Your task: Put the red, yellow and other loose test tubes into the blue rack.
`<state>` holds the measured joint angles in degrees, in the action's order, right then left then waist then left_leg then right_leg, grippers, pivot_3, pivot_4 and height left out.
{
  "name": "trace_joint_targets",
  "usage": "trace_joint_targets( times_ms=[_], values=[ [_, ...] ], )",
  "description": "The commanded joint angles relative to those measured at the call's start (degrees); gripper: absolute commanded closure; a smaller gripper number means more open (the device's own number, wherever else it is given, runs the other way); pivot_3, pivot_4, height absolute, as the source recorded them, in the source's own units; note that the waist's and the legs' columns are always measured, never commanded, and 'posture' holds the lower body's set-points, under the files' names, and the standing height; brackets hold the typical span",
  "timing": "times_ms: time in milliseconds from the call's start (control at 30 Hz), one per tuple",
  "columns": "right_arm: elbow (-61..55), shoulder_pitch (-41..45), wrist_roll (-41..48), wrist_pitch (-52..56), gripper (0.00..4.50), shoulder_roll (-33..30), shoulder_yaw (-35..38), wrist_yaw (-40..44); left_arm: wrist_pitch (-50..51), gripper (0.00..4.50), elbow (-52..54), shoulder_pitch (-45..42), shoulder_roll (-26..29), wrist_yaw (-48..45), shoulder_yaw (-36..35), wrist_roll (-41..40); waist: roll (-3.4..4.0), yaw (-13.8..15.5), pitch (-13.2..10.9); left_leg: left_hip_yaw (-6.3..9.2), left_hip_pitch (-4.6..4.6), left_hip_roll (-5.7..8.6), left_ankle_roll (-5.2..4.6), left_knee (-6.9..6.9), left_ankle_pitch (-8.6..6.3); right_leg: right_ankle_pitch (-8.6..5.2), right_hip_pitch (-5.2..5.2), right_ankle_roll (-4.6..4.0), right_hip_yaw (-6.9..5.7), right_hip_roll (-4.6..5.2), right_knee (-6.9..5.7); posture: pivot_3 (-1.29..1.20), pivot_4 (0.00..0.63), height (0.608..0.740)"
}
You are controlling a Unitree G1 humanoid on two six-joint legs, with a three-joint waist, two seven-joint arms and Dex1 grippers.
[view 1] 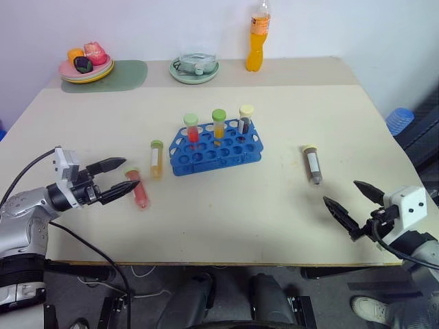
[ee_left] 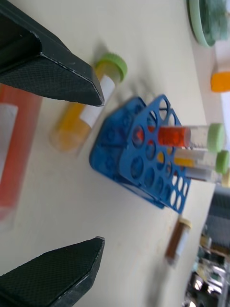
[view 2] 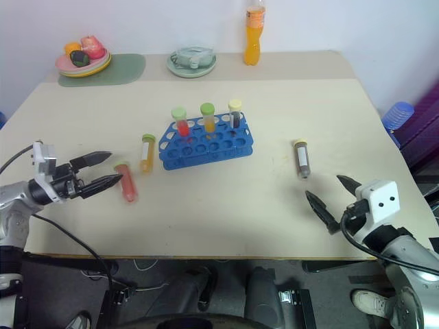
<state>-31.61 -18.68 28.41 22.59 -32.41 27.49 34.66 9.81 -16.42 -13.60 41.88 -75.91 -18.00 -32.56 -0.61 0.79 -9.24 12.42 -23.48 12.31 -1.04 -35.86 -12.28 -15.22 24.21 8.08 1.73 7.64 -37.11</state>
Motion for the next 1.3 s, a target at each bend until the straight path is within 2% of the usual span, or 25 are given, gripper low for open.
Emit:
trace_joint_targets(
  times_ms=[33,167,267,367,567,800,1033,1300],
  values=[
    [-0.7,3.2,2.0,1.9,0.05,-0.5,-0.7,-1.2,0.8,0.04,3.4,-1.0,-0.3,-1.6,0.6,-1.9,0.00,0.0,0.0,0.00,0.00,0.00,0.00,0.00,0.00,0.00,0.00,0.00,0.00,0.00,0.00,0.00,0.150,0.740],
    [-0.7,10.4,4.1,12.9,0.05,-3.9,-1.7,-5.9,0.8,0.04,6.0,-2.8,-0.7,-4.3,3.0,-2.2,0.06,0.0,0.0,-0.01,0.00,0.00,0.00,0.00,0.00,0.01,0.01,-0.02,0.02,-0.01,0.00,0.00,0.150,0.740],
    [1.6,20.6,5.6,29.6,0.05,-7.9,-3.0,-13.4,0.2,0.04,7.4,-5.0,-1.1,-6.2,5.4,-1.5,0.08,-0.1,-0.1,-0.03,-0.02,-0.01,0.00,0.00,0.00,0.01,0.04,-0.07,0.04,-0.01,0.01,0.00,0.150,0.740],
    [7.7,32.7,8.8,44.5,0.05,-10.3,-4.2,-15.7,-1.0,0.04,8.3,-6.9,-1.7,-7.4,7.8,-0.3,0.09,-0.1,-0.1,-0.12,-0.05,-0.05,-0.04,0.02,0.02,0.02,0.11,-0.11,0.08,0.00,0.02,0.00,0.150,0.740],
    [24.4,51.0,6.2,60.4,0.05,-11.8,-9.8,-17.5,-1.3,0.04,10.0,-10.3,-4.0,-7.6,11.3,-0.2,0.08,0.0,-0.1,-0.18,-0.11,-0.09,-0.15,0.26,0.08,0.13,0.24,0.08,0.09,0.03,0.15,0.00,0.150,0.740],
    [43.6,67.0,1.7,65.6,0.05,-11.4,-16.4,-16.3,-0.1,0.04,11.0,-10.5,-5.6,-6.7,12.3,-0.7,0.09,-0.3,-0.1,-0.24,-0.14,-0.09,-0.16,0.25,0.08,0.16,0.27,0.12,0.09,0.03,0.16,0.00,0.150,0.740],
    [61.0,76.5,-4.9,59.9,0.05,-12.0,-29.5,-9.7,1.3,0.04,11.6,-9.8,-6.2,-6.1,12.2,-1.5,0.09,-0.3,-0.1,-0.25,-0.14,-0.09,-0.16,0.23,0.09,0.17,0.27,0.11,0.10,0.02,0.15,0.00,0.150,0.740],
    [75.6,83.5,-11.9,51.6,0.05,-7.9,-36.7,-3.8,2.0,0.04,12.9,-6.5,-5.8,-5.6,11.4,-2.0,0.12,-1.4,-0.1,-0.26,-0.14,-0.09,-0.08,0.22,0.13,0.17,0.29,0.12,0.10,0.01,0.08,0.00,0.150,0.740]
  ],
)
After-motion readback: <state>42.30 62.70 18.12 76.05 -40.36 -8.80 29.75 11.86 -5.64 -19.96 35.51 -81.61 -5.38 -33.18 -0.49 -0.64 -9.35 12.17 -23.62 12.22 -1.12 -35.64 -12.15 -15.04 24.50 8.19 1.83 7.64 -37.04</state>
